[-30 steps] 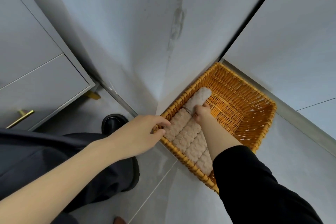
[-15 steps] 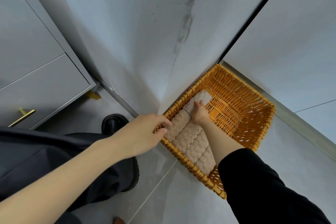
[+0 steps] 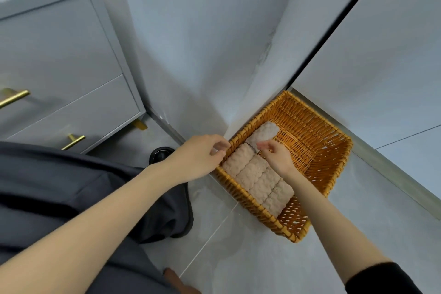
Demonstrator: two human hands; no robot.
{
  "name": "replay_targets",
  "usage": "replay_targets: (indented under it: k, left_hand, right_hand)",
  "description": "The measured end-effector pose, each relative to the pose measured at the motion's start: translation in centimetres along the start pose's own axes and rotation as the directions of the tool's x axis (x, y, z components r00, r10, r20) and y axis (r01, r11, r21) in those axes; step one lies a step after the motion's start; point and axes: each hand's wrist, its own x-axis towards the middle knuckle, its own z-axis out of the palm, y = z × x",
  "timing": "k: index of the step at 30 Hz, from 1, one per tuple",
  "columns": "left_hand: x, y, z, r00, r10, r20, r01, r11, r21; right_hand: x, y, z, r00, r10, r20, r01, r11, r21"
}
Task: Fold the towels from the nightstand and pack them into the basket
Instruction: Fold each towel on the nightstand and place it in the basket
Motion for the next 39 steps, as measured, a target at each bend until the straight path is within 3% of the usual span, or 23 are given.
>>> replay_targets:
  k: [8, 17, 27, 36, 39]
  left_hand:
    - [-4.3, 1.6, -4.3, 0.981, 0.074, -0.182, -0.082, 0.996, -0.037]
    - [-12.1, 0.8, -11.4, 0.89, 0.11, -0.442, -0.176, 0.978, -0.112]
    - [-20.9, -0.6, -20.9, 0.579, 0.048, -0.814, -0.214, 0.972, -0.096]
    - [-28.2, -3.9, -26.6, 0.201, -0.049, -0.978, -0.236, 0.967, -0.096]
    - [-29.4, -5.8, -27.9, 0.111, -0.084, -0.99, -0.215, 0.971, -0.106]
  right_hand:
    - [-9.1, -7.6, -1.4, 0.968, -0.19, 0.163, 0.175, 0.98, 0.097]
    - [-14.5, -19.7, -1.6, 0.867, -0.434, 0.245, 0.385, 0.895, 0.223]
    - [-15.1, -34.9, 0.8, 0.76, -0.625, 0.179, 0.563, 0.77, 0.3]
    - [-16.4, -47.0, 4.6, 0.66, -0.721, 0.213, 0.578, 0.667, 0.47]
    - [-16.8, -50.2, 6.3, 0.631, -0.748, 0.207, 0.603, 0.64, 0.476]
